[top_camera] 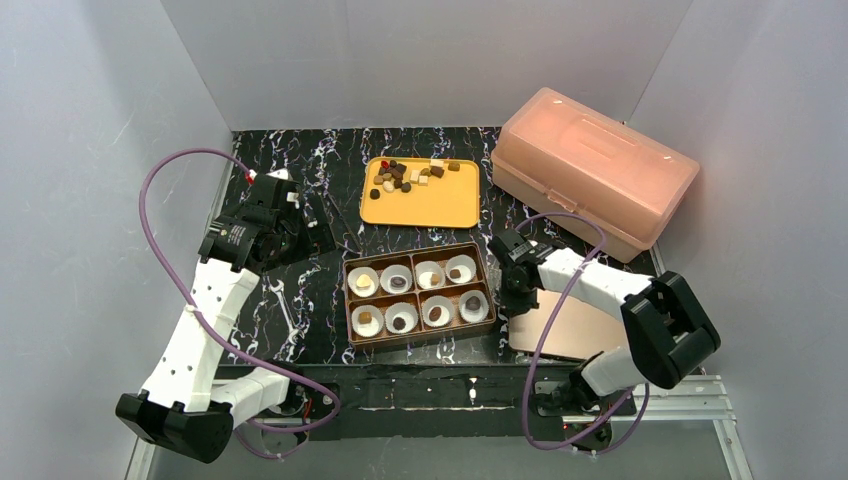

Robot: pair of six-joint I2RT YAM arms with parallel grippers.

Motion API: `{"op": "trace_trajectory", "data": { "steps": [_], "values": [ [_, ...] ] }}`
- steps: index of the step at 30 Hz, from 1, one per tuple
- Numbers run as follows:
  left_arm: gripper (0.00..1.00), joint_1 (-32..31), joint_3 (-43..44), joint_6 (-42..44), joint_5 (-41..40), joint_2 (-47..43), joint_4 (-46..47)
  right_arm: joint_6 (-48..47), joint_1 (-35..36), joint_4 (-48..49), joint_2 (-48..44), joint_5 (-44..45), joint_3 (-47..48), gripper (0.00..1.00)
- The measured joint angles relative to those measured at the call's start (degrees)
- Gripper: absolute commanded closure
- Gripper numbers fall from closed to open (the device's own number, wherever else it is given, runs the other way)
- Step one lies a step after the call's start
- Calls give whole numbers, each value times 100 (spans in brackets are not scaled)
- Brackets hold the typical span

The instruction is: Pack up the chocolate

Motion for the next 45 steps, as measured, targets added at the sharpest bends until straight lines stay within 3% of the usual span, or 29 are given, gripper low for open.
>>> {"op": "trace_trajectory", "data": {
  "steps": [6,15,23,29,32,36,39,45],
  "values": [
    [1,0,0,2,50,39,37,44,-2,-793,-813,31,199,99],
    [1,0,4,26,210,98,129,136,-2,-2131,-1867,-26,1617,99],
    [1,0,284,103,498,286,144,96,-2,-2929,-1633,-717,4229,99],
    [1,0,791,149,1102,474,343,76,-2,-2942,-634,-1779,6730,99],
    [0,2,1169,151,1523,629,570,157,-4,-2649,39,-2378,8046,99],
    [0,17,1679,149,2210,920,1073,457,-2,-1821,597,-3259,8924,99],
    [0,94,1823,138,2776,1069,1578,850,-2,-994,669,-3860,8776,99],
    [0,498,1768,-15,4218,1241,2721,1792,-2,1014,376,-4706,7482,99]
  ]
}}
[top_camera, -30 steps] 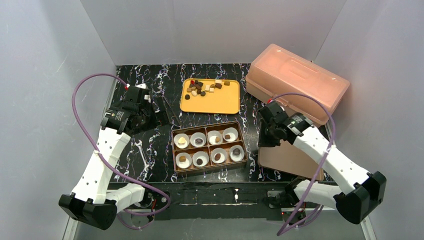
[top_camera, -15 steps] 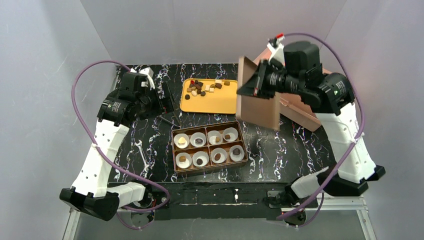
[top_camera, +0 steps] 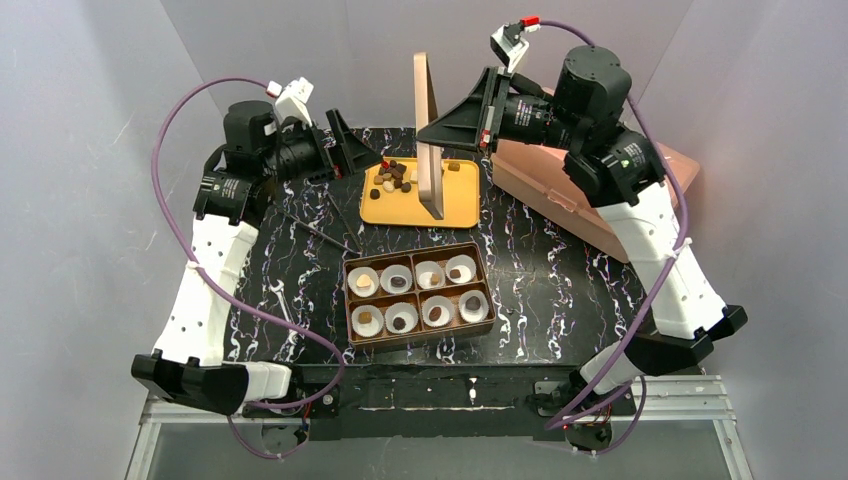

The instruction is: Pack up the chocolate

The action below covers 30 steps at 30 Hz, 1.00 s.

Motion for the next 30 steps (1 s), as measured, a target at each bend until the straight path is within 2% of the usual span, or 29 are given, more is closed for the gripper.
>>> {"op": "trace_trajectory", "data": {
  "steps": [6,13,19,27,30],
  "values": [
    [0,372,-271,-575,1537,76,1585,737,-2,1665,-225,-444,-669,99],
    [0,643,-420,-1899,3025,549,4264,1191,-50,2918,-719,-734,-1005,99],
    [1,785,-420,-2684,3606,968,5539,1554,-94,3783,-1054,-909,-1082,99],
    [0,835,-61,-4769,4111,2107,8118,1915,-107,4413,-1036,-1056,-1110,99],
    [1,811,188,-5372,4181,2457,8800,1954,-107,4470,-1032,-1091,-1113,99]
  ]
}}
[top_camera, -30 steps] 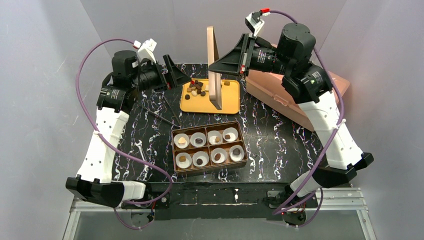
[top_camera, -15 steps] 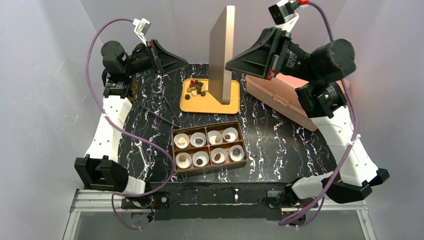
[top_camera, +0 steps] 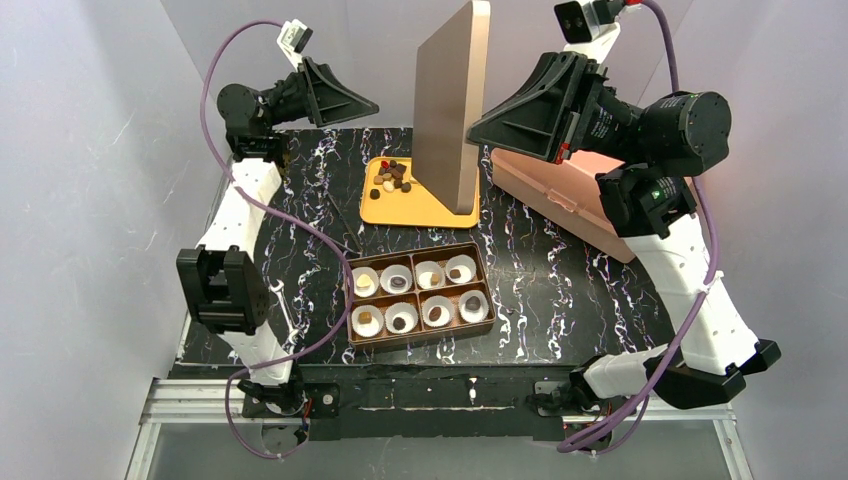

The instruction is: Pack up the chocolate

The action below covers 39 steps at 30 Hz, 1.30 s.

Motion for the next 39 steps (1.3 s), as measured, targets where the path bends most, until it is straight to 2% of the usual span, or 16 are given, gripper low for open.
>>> {"op": "trace_trajectory", "data": {
  "steps": [4,10,21,31,39],
  "values": [
    [0,-146,398,-520,66,308,557,57,0,168,11,-44,0,99],
    [1,-448,564,-697,177,328,852,391,0,717,173,-98,15,99],
    [1,-619,684,-1158,282,520,1467,1233,0,1779,756,-96,162,99],
    [1,-675,901,-1888,275,804,2225,1377,0,2063,820,-72,192,99],
    [26,-662,837,-2065,284,800,2426,1499,-286,2310,557,-103,-319,99]
  ]
}}
